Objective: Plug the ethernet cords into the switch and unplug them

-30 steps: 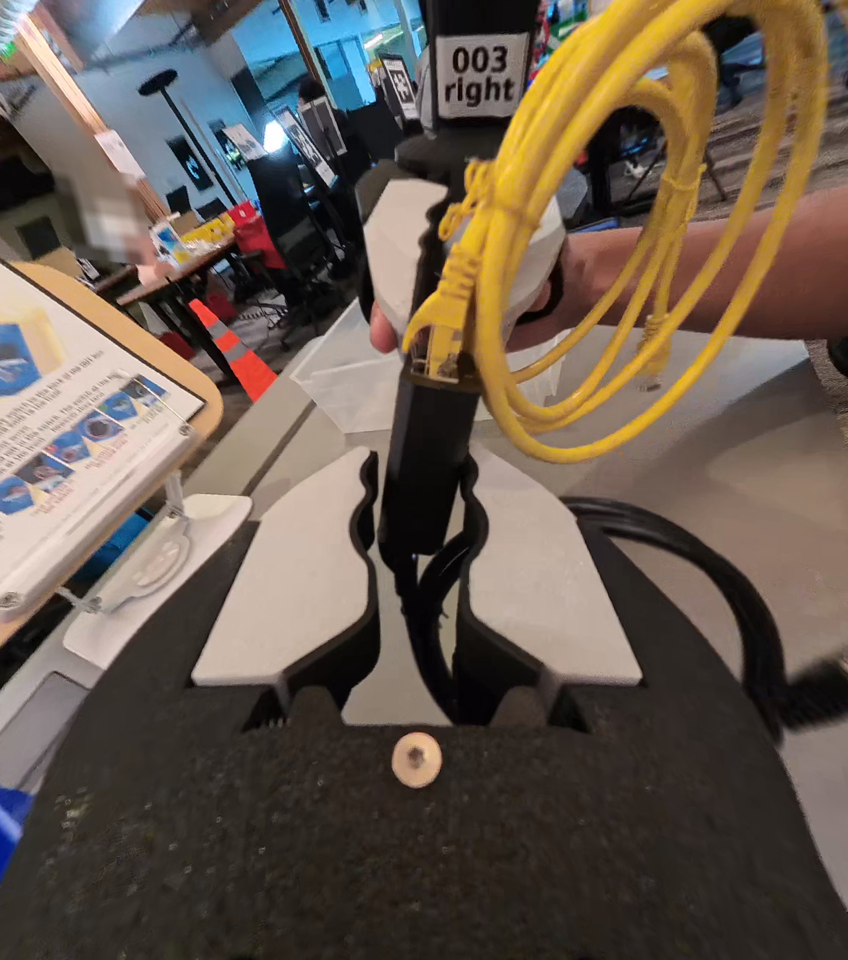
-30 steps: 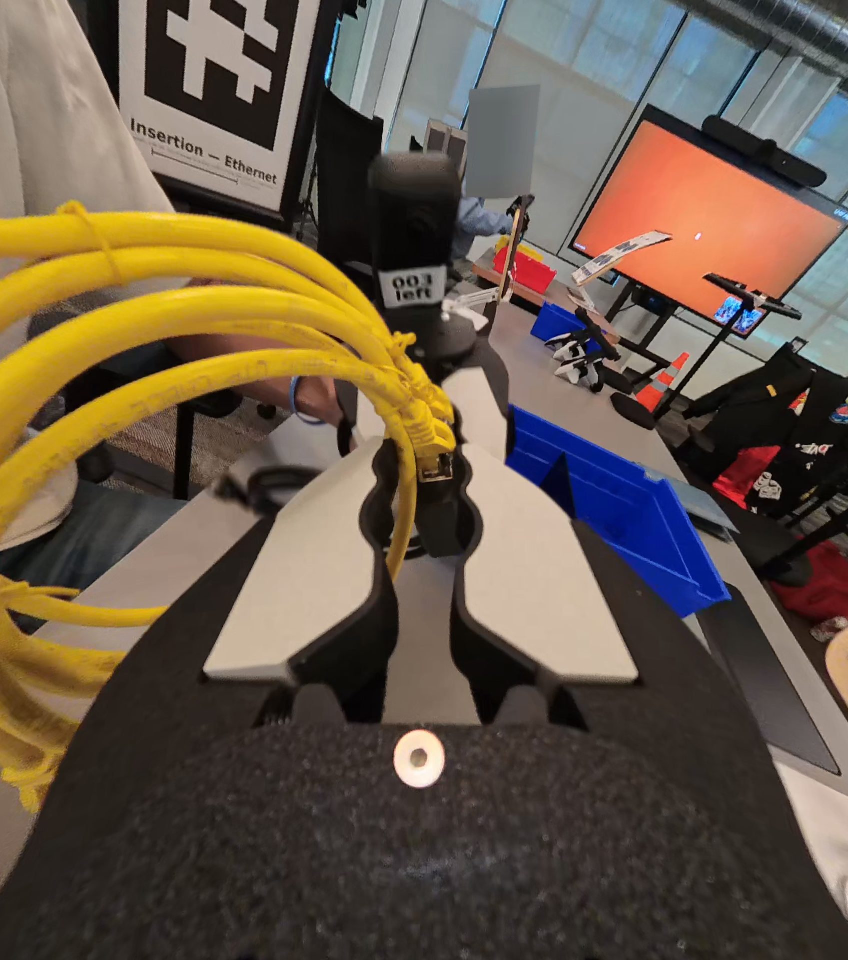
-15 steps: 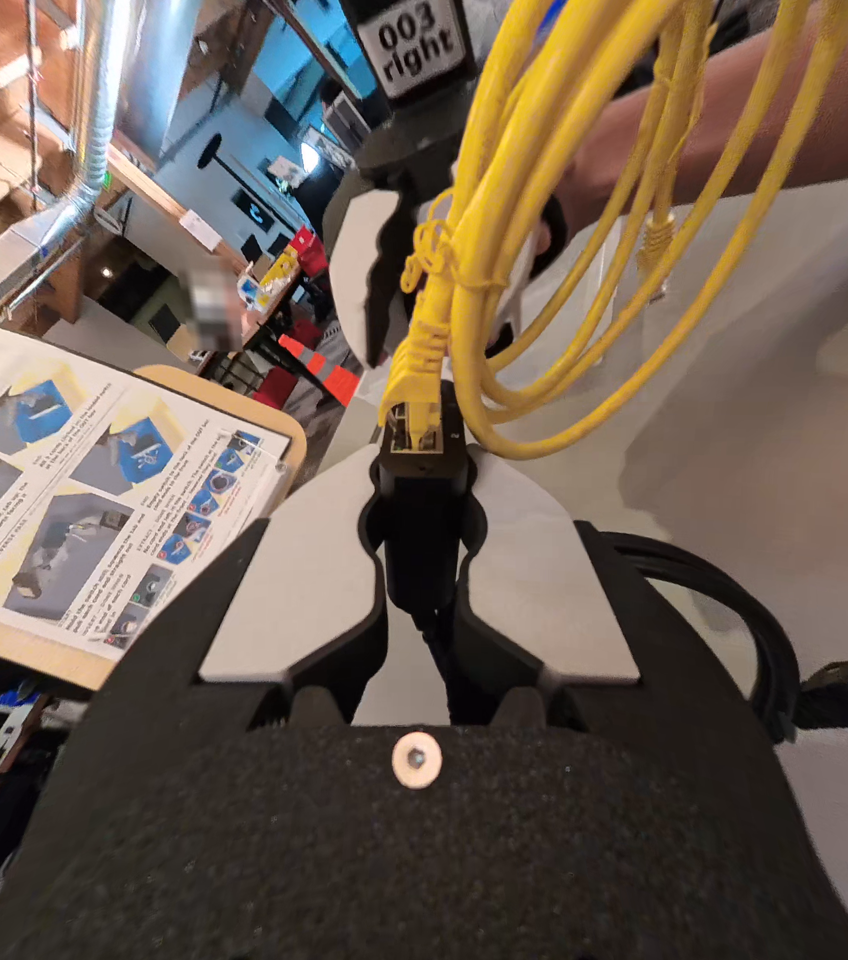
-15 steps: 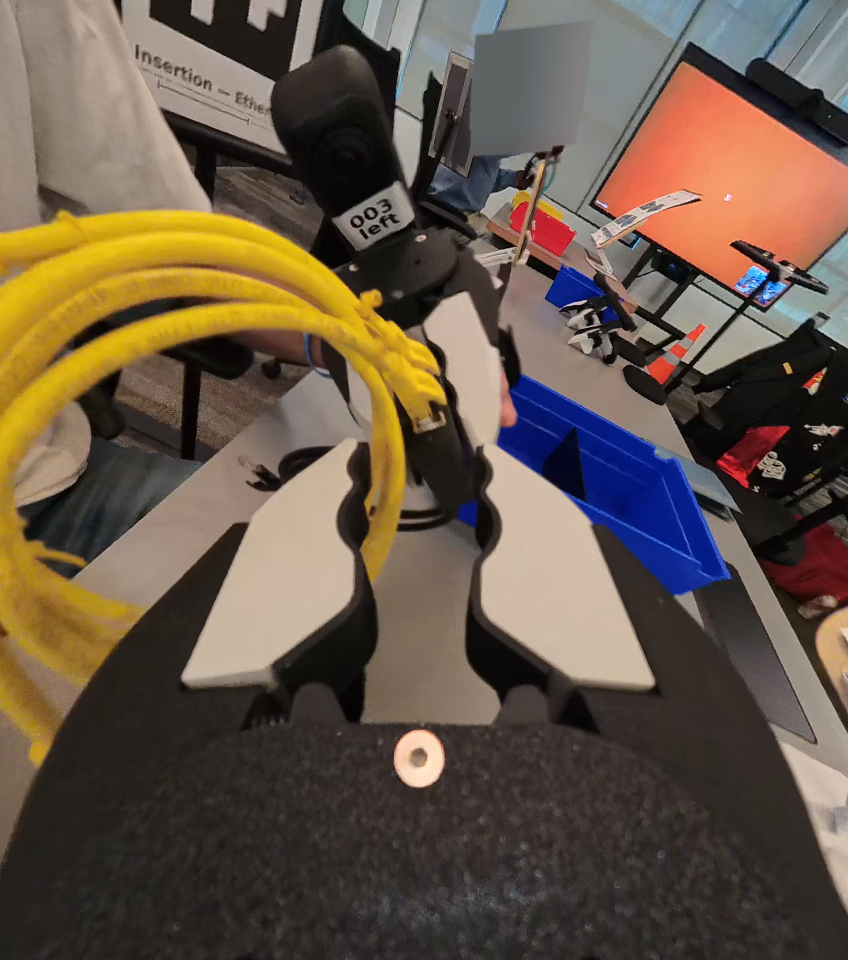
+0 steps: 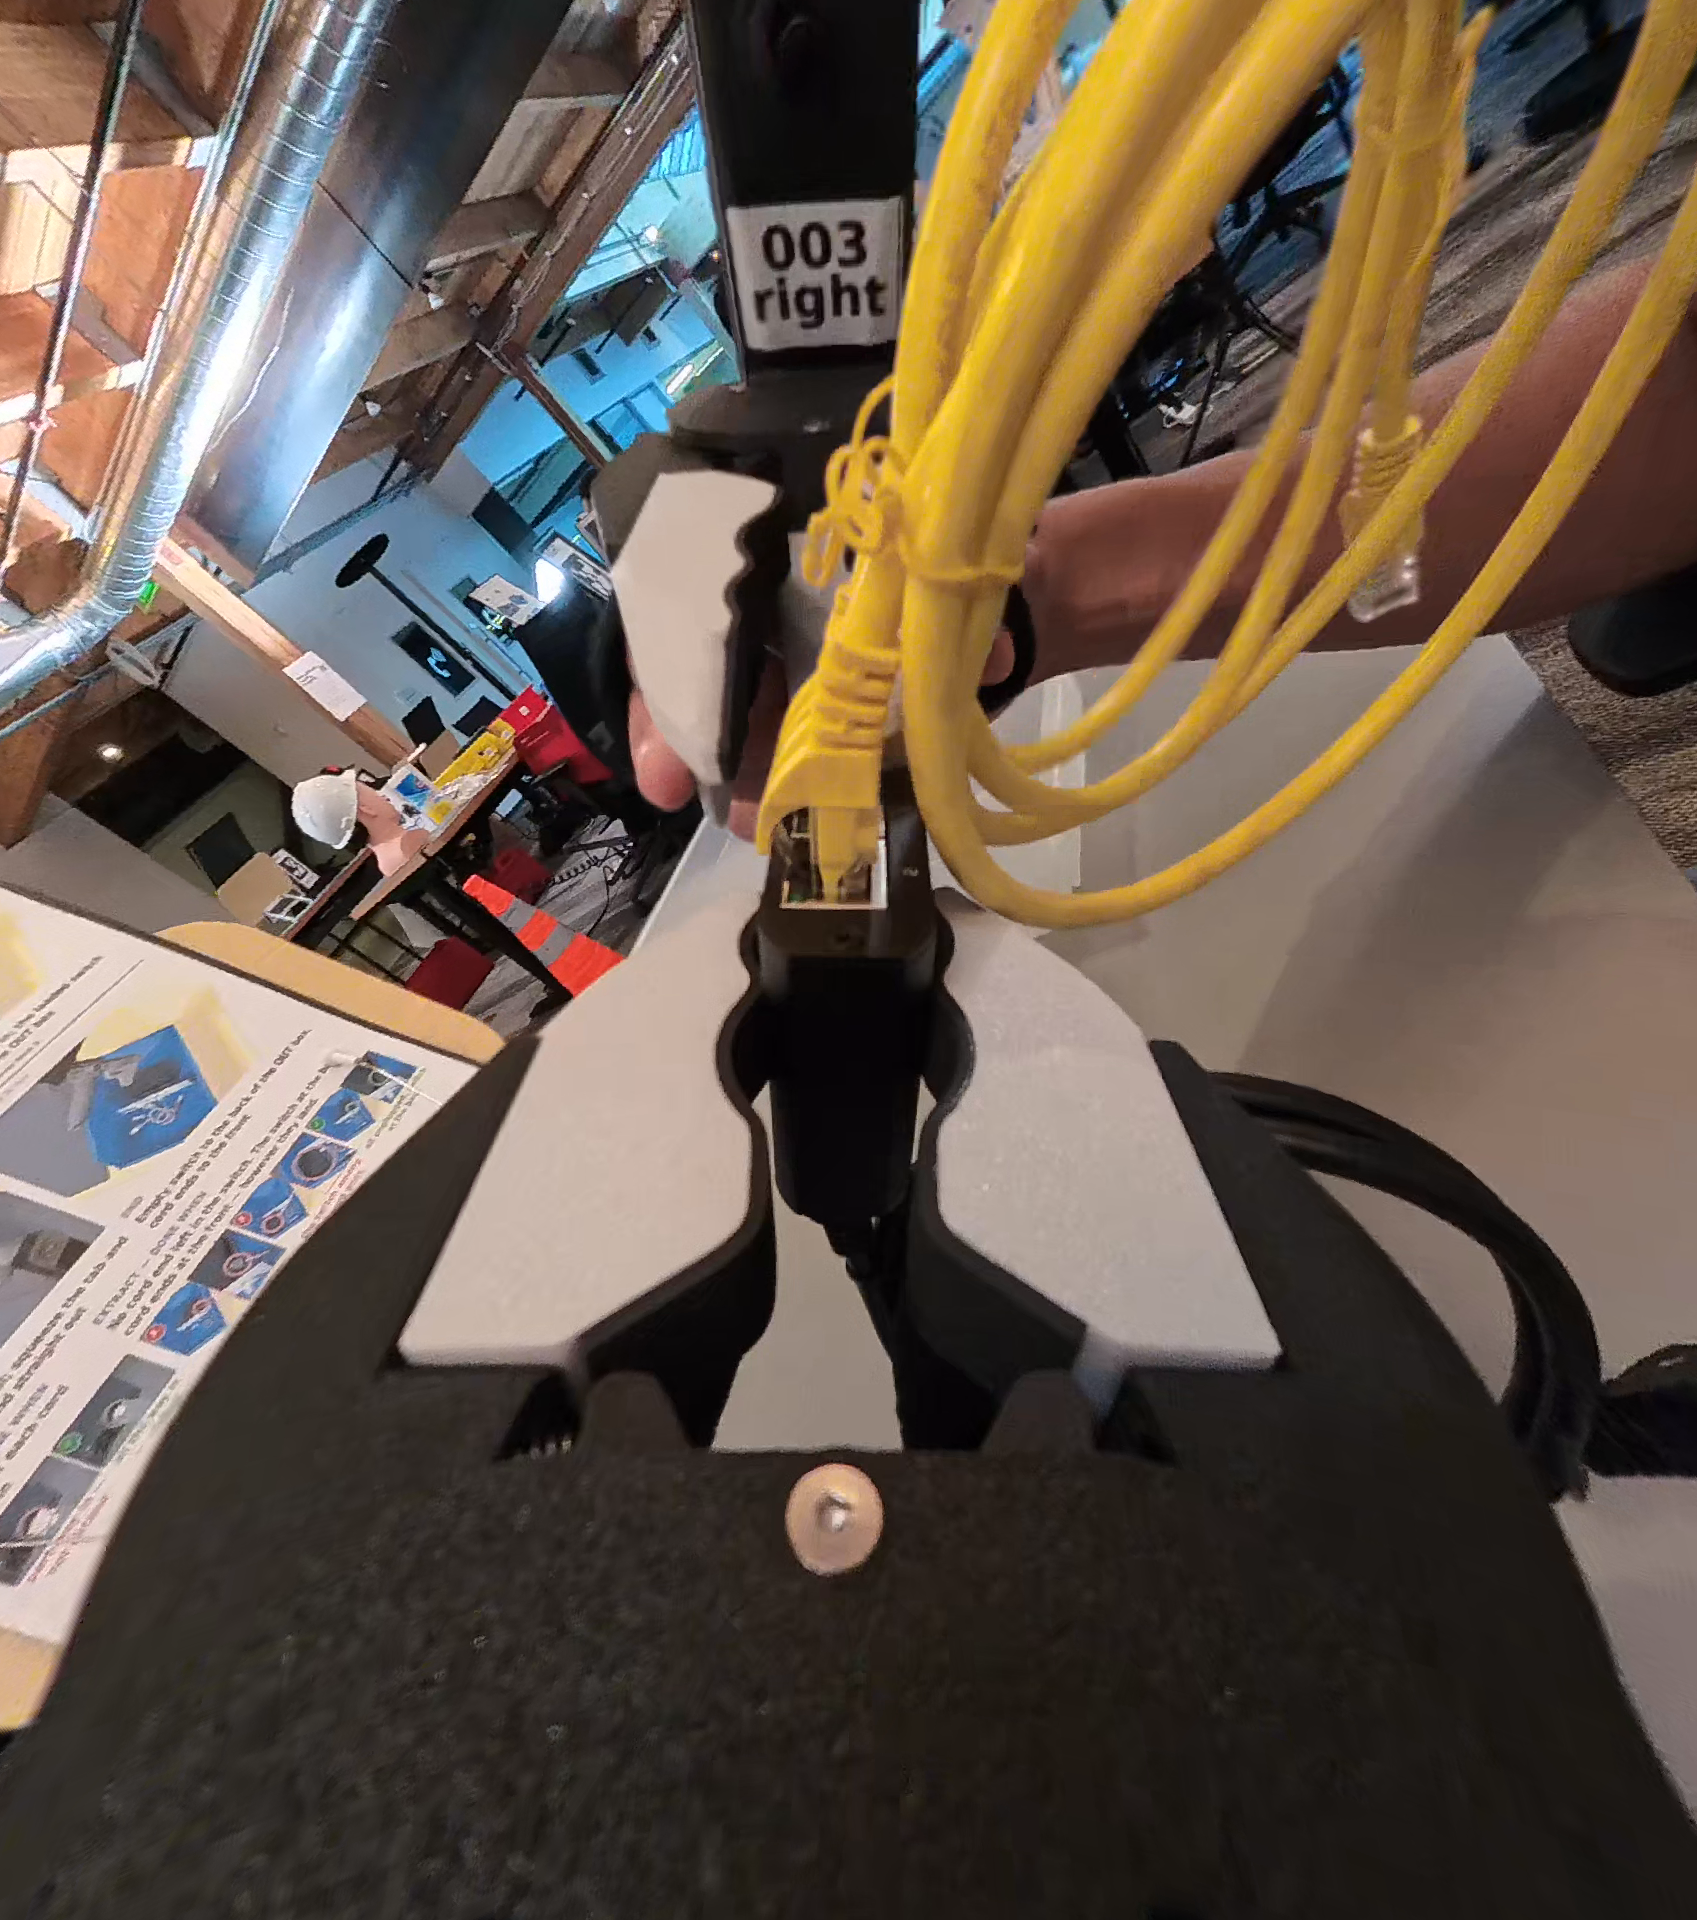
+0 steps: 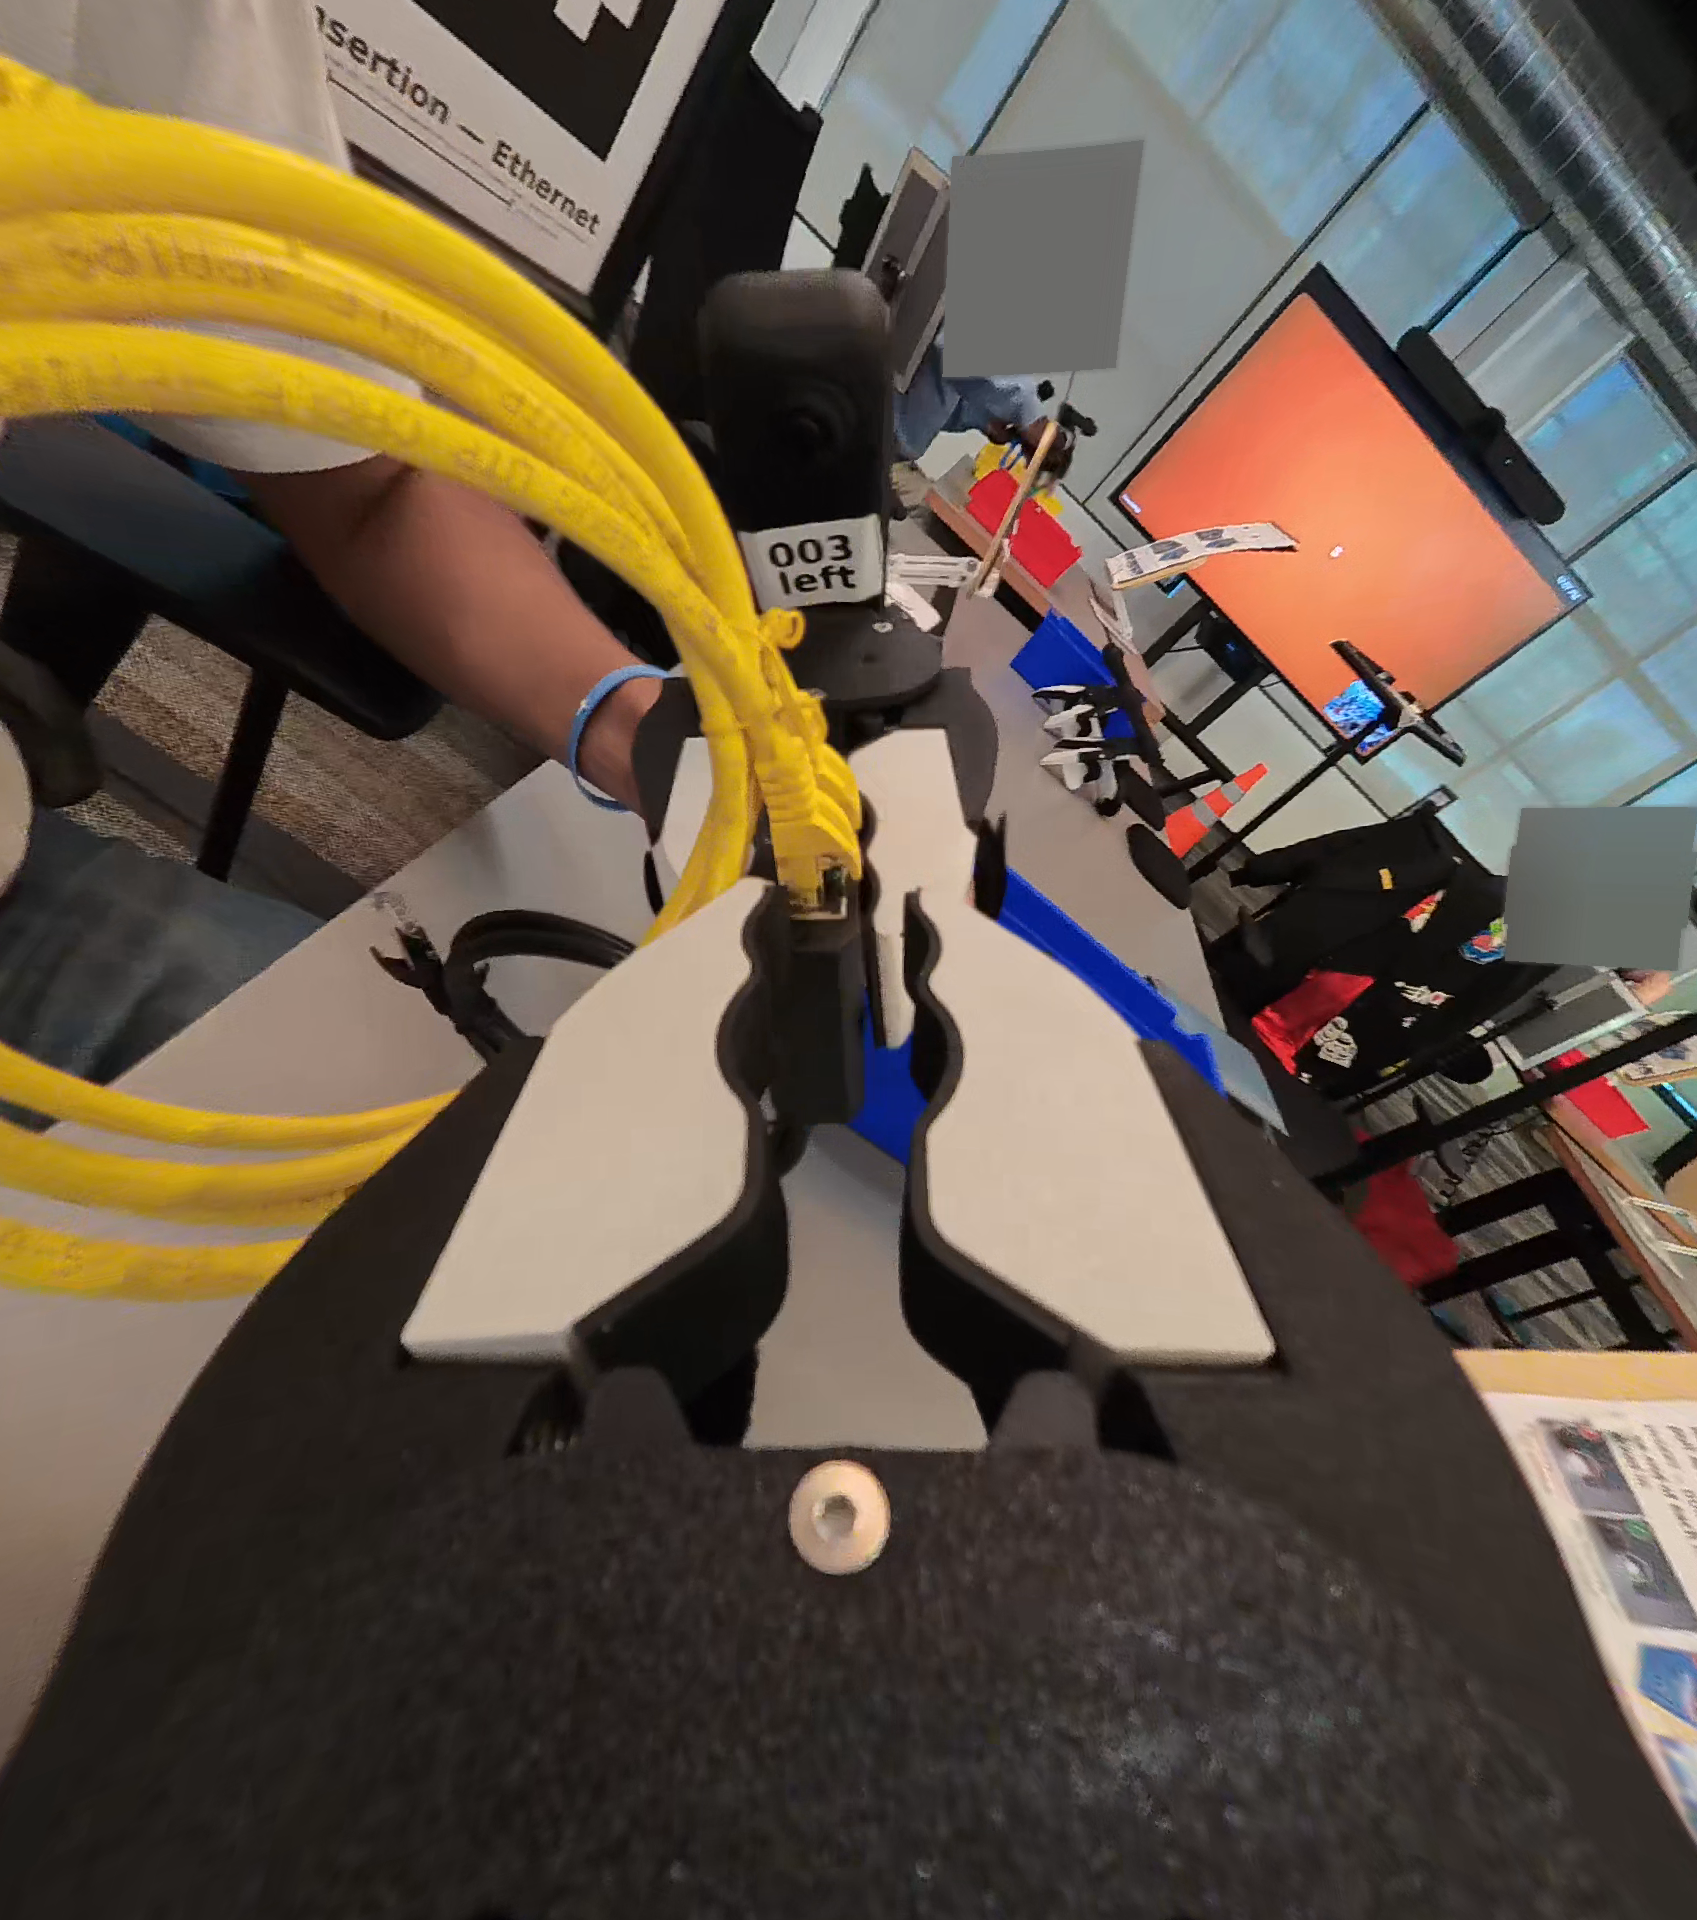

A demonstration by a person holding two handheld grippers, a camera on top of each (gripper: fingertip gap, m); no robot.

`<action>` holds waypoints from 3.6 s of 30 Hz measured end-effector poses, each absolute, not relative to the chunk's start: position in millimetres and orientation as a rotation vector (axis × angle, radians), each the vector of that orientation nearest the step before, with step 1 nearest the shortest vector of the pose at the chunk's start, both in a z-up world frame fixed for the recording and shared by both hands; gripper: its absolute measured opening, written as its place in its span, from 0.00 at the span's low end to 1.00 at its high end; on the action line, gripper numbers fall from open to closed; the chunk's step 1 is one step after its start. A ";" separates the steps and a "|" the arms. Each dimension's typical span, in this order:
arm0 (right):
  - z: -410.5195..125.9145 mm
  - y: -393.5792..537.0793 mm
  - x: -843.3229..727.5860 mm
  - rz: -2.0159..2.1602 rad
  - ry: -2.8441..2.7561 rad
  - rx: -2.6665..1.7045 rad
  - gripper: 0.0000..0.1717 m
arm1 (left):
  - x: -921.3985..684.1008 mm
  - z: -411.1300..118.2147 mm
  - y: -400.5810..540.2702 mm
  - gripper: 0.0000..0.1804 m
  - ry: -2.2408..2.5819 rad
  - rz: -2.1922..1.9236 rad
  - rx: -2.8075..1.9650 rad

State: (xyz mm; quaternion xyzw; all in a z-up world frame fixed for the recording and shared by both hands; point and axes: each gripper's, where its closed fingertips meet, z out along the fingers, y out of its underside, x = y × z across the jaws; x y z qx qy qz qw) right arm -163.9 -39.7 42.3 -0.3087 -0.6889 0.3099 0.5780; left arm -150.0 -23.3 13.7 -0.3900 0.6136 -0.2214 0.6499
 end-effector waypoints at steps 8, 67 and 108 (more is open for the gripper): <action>31.3 -42.3 -166.5 0.657 -1.637 -0.732 0.13 | -142.1 5.3 -21.8 0.14 1.407 -0.546 -0.948; -14.3 38.8 -155.6 0.651 -1.397 -1.725 0.13 | -202.0 -28.4 86.0 0.14 1.340 0.883 -1.130; 54.1 35.3 -75.5 0.629 -1.176 -1.792 0.04 | -196.5 -12.5 85.3 0.14 1.175 0.810 -1.295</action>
